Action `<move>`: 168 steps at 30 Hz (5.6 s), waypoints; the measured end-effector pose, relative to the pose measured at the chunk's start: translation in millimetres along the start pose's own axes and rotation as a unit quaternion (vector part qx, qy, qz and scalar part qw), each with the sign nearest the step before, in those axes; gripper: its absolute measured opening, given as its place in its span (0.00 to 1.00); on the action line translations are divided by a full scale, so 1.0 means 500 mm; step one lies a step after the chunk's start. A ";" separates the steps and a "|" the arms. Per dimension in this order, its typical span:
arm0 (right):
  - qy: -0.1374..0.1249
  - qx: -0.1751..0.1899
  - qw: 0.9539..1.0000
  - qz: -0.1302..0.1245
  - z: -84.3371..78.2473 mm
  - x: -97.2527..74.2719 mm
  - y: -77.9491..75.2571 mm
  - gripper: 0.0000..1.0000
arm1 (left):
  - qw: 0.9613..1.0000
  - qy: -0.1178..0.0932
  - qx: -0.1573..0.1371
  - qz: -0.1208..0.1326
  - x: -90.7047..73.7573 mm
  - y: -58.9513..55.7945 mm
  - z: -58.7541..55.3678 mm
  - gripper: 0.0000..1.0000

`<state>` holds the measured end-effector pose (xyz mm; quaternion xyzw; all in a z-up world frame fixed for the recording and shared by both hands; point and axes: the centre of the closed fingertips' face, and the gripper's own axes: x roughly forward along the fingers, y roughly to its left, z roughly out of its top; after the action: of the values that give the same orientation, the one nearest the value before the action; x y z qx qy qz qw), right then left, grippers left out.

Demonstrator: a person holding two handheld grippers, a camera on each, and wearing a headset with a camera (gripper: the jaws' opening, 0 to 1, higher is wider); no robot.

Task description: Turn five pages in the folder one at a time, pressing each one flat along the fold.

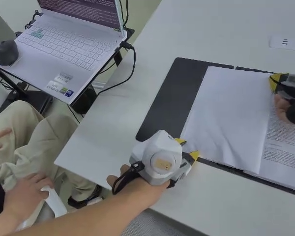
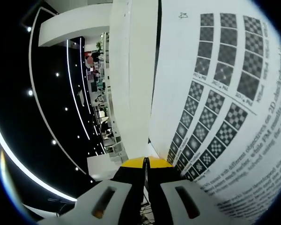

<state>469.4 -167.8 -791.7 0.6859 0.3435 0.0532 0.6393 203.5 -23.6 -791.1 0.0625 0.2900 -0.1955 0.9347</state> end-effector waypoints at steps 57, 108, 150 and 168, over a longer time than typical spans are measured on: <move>0.147 -0.016 0.988 -0.039 -0.143 -0.197 -0.089 0.00 | 1.000 0.005 0.004 -0.001 0.000 0.001 -0.001 0.21; 0.187 -0.033 0.980 -0.061 -0.265 -0.348 -0.178 0.00 | 1.000 0.005 0.008 0.000 -0.005 -0.004 0.003 0.20; 0.233 -0.035 0.969 -0.074 -0.393 -0.522 -0.241 0.00 | 1.000 0.012 -0.010 0.002 -0.007 -0.002 0.003 0.21; -0.010 -0.252 0.967 -0.029 -0.186 -0.674 -0.080 0.20 | 0.996 0.048 -0.076 -0.008 -0.129 -0.008 0.047 0.55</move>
<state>150.1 -273.6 -688.3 0.4929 0.3328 0.1124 0.7960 165.4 -11.5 -735.3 -0.0019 0.3490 -0.1766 0.9203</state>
